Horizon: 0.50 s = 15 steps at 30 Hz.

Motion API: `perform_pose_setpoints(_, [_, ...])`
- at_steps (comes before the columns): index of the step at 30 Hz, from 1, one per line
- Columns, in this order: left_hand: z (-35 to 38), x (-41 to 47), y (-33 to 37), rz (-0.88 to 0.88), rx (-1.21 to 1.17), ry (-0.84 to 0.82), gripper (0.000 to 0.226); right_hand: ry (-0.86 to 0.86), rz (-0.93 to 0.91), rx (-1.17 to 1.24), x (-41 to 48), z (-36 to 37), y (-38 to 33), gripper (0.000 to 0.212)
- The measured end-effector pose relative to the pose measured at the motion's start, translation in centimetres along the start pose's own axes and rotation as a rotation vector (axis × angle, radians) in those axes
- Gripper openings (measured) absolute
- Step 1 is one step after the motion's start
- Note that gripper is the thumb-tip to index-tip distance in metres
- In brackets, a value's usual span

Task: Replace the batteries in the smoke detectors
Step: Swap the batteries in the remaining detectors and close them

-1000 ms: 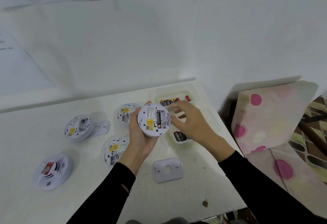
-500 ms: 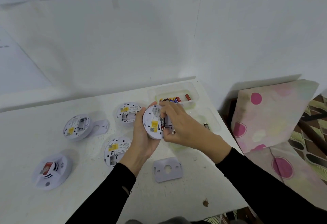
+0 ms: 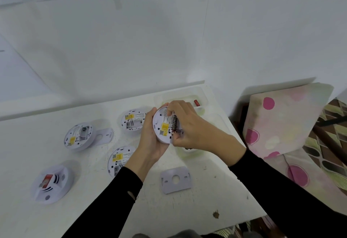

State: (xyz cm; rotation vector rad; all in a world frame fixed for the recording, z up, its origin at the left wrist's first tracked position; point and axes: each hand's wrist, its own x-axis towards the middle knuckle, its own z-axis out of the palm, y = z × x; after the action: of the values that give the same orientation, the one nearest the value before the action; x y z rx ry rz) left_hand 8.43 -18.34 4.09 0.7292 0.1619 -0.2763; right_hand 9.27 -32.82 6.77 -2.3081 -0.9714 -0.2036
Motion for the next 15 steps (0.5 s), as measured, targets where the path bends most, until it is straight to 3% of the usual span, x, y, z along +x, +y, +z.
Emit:
perform_pose_setpoints(7, [0.2,0.1,0.2,0.015,-0.002,-0.036,0.04,0.048,-0.051,-0.091,0.2,-0.2,0.1,0.057])
perform_pose_setpoints(12, [0.1,0.3,0.6,-0.02,0.007,-0.039,0.045,-0.017,-0.03,0.034,-0.8,-0.2,0.5,0.056])
perform_pose_setpoints(15, [0.1,0.3,0.6,-0.064,-0.05,-0.033,0.049,0.014,-0.057,0.088,-1.2,0.1,0.8,0.04])
